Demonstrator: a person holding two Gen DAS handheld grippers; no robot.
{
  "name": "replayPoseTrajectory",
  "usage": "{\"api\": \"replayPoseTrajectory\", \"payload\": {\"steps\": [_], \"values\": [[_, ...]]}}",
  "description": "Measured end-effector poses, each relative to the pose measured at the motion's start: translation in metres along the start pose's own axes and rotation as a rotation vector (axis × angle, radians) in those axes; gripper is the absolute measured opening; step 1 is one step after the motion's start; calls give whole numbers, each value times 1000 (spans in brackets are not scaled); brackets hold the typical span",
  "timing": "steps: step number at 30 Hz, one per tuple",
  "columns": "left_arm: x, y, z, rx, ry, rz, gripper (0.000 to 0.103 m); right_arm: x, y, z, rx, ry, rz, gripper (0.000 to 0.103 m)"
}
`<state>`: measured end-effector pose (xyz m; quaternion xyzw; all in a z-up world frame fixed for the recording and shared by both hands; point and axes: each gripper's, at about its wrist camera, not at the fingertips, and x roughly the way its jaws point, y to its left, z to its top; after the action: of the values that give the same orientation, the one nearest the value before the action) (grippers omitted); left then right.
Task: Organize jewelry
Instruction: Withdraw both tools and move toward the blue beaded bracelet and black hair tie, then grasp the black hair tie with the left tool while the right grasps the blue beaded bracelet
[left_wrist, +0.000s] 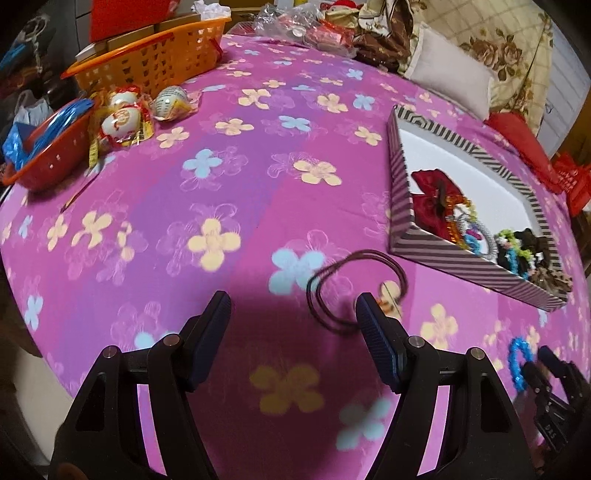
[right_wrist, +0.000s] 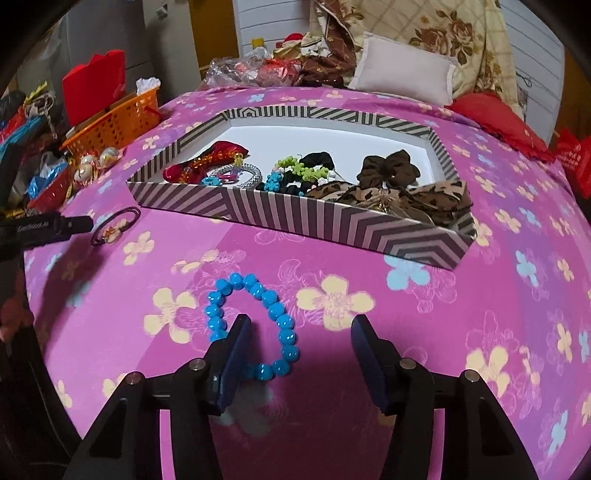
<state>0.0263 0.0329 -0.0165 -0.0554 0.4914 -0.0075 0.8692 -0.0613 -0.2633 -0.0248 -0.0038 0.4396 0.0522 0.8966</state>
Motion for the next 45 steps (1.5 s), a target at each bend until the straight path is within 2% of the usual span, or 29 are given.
{"api": "replayPoseTrajectory", "payload": {"steps": [2, 6, 7, 11, 13, 15, 16, 17, 18, 21, 27, 29, 31, 32, 34, 35, 38, 43, 45], "values": [[6, -3, 3, 14, 5, 8, 70, 2, 2, 2, -20, -1, -11, 52], [14, -12, 5, 64, 17, 23, 70, 4, 6, 3, -53, -17, -9, 41], [16, -13, 5, 69, 16, 13, 70, 4, 8, 3, -58, -21, -7, 36], [17, -21, 5, 100, 11, -7, 68, 4, 12, 3, -82, -31, 5, 30], [16, -25, 5, 118, 0, -35, 56, 5, 12, 3, -86, -35, 11, 23], [15, -31, 5, 142, 2, -67, 35, 5, 14, 2, -95, -41, 14, 19], [15, -32, 6, 148, 6, -76, 28, 5, 15, 3, -98, -41, 14, 16], [16, -35, 7, 156, 14, -89, 14, 5, 16, 3, -100, -40, 16, 15], [20, -36, 8, 166, 43, -93, 9, 5, 16, 3, -101, -40, 16, 13], [18, -38, 5, 175, 32, -84, 9, 5, 15, 3, -97, -36, 23, 13], [6, -39, -1, 175, 21, -130, 6, 4, 14, 2, -85, -34, 30, 13], [-1, -37, -2, 167, 25, -164, 6, 3, 14, 1, -84, -33, 32, 13], [-10, -38, -5, 177, 4, -165, 6, 3, 13, 1, -75, -32, 43, 13], [-15, -38, -6, 179, -4, -167, 11, 2, 12, 0, -72, -32, 46, 13], [-18, -38, -8, 181, -1, -184, 43, 2, 11, 0, -65, -31, 50, 13], [-18, -38, -9, 180, -4, -192, 70, 2, 11, 0, -63, -30, 51, 13], [-17, -40, -13, 204, -22, -169, 73, 2, 11, -1, -60, -29, 53, 13], [-1, -45, -17, 255, 12, -138, 72, 2, 10, 0, -54, -29, 58, 13], [3, -49, -18, 276, 10, -122, 67, 2, 10, 0, -56, -29, 56, 13]]}}
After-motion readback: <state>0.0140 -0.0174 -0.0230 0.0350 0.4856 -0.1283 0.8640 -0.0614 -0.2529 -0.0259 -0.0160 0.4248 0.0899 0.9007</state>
